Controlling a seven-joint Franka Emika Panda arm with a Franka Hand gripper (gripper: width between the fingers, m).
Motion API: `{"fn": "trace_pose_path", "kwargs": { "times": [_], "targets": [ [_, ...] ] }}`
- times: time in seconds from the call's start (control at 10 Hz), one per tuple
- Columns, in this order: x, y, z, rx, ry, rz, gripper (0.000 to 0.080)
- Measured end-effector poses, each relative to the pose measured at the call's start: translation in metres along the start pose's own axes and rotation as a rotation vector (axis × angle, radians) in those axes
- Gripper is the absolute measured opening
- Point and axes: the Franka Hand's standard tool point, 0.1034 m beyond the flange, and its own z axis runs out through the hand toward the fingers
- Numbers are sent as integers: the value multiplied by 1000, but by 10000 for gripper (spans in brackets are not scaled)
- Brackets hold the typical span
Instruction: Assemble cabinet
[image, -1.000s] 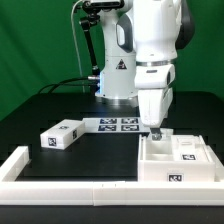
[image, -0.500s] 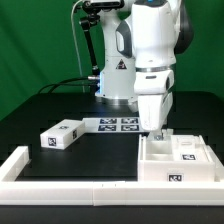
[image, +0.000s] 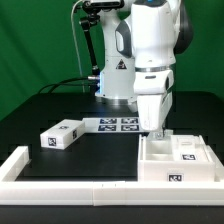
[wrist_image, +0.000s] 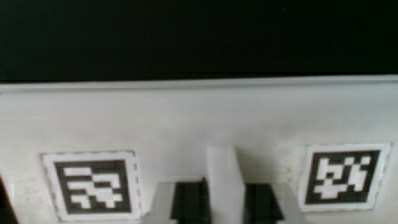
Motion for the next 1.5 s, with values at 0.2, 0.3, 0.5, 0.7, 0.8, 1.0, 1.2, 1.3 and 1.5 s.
{"fn": "trace_pose_path", "kwargs": {
  "times": [0.2,0.3,0.5,0.7,0.8,1.0,1.2,1.3,1.5],
  "targets": [
    [0,0,0,1,-1,0,67],
    [1,0,-3,5,-7,-3,67],
    [3,2,-19,11,-35,-18,68],
    [3,6,-37,15,-65,-26,68],
    [2,9,-41,15,-71,-27,68],
    [3,19,-47,17,-80,-34,68],
    [7,39,-51,6,-74,-44,68],
    [8,46,-52,0,-70,-42,68],
    [8,44,-51,4,-71,-43,68]
  ]
}}
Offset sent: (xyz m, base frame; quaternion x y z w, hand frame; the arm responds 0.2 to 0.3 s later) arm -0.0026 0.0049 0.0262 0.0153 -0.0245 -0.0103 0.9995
